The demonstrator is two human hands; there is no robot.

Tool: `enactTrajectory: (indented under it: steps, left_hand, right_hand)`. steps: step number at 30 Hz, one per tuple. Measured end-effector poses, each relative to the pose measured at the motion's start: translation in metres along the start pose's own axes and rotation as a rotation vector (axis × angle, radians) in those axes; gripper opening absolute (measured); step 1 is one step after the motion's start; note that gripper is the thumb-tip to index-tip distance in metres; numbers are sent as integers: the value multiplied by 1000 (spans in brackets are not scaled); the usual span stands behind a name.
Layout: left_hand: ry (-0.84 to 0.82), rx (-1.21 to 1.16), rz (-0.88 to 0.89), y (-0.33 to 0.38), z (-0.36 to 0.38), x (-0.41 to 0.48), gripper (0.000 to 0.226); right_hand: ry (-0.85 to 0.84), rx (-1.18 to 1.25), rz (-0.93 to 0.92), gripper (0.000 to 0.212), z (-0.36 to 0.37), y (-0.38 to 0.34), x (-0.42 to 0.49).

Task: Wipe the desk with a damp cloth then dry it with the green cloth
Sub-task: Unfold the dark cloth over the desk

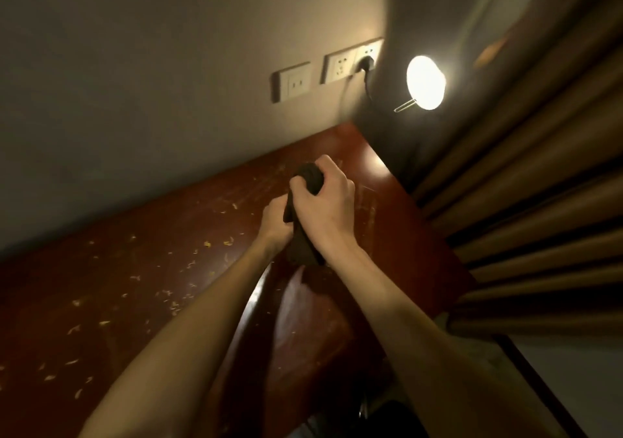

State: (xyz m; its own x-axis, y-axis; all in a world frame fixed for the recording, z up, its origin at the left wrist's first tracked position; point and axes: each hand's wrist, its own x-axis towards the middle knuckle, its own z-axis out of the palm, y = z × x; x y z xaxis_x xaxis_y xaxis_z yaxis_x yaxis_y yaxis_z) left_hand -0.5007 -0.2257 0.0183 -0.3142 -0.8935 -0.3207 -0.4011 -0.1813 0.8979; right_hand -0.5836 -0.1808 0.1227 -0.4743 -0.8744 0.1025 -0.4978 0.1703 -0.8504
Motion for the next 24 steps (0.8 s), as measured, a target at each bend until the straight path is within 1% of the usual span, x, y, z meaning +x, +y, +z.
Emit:
enactTrajectory:
  steps: [5, 7, 8, 9, 11, 12, 13, 14, 15, 16, 17, 18, 20, 22, 23, 24]
  left_hand:
    - [-107, -223, -157, 10, 75, 17, 18]
    - [-154, -281, -237, -12, 99, 31, 22]
    - [-197, -263, -261, -30, 110, 39, 16]
    - [-246, -185, -312, -61, 123, 53, 24]
    - [-403, 54, -374, -133, 141, 83, 83]
    - [-436, 112, -401, -151, 144, 91, 97]
    - [-442, 136, -395, -141, 137, 86, 97]
    - [-423, 103, -328, -110, 123, 73, 81]
    - [-402, 45, -221, -71, 107, 56, 54]
    - [-406, -10, -169, -60, 94, 53, 30]
    - [-396, -91, -135, -45, 81, 50, 16]
    - [-334, -171, -173, -33, 65, 46, 12]
    - [-210, -453, -290, -18, 28, 39, 20]
    - [-177, -712, -340, -13, -14, 33, 42]
    - [-196, -808, -298, -9, -36, 26, 53]
    - [-214, -843, -256, -6, -59, 16, 59]
  right_hand:
    - [50, -20, 41, 13, -33, 48, 32]
    - [50, -12, 61, 11, -39, 62, 42]
    - [51, -12, 69, 10, -41, 66, 46]
    - [55, -16, 72, 10, -42, 70, 49]
    - [53, -20, 66, 11, -43, 75, 55]
    - [48, -17, 59, 12, -43, 75, 57]
    - [41, -15, 57, 12, -42, 74, 59]
    - [31, -20, 61, 11, -41, 73, 60]
    - [22, -30, 64, 11, -39, 71, 61]
    - [13, -37, 63, 11, -37, 67, 62]
    - [2, -38, 58, 12, -34, 63, 62]
    - [-12, -34, 48, 16, -31, 57, 62]
    - [-53, -5, 18, 24, -23, 41, 60]
    - [-118, 56, -10, 28, -10, 21, 57]
    - [-169, 83, -21, 26, -1, 12, 55]
    - [-225, 105, -30, 23, 9, 2, 52]
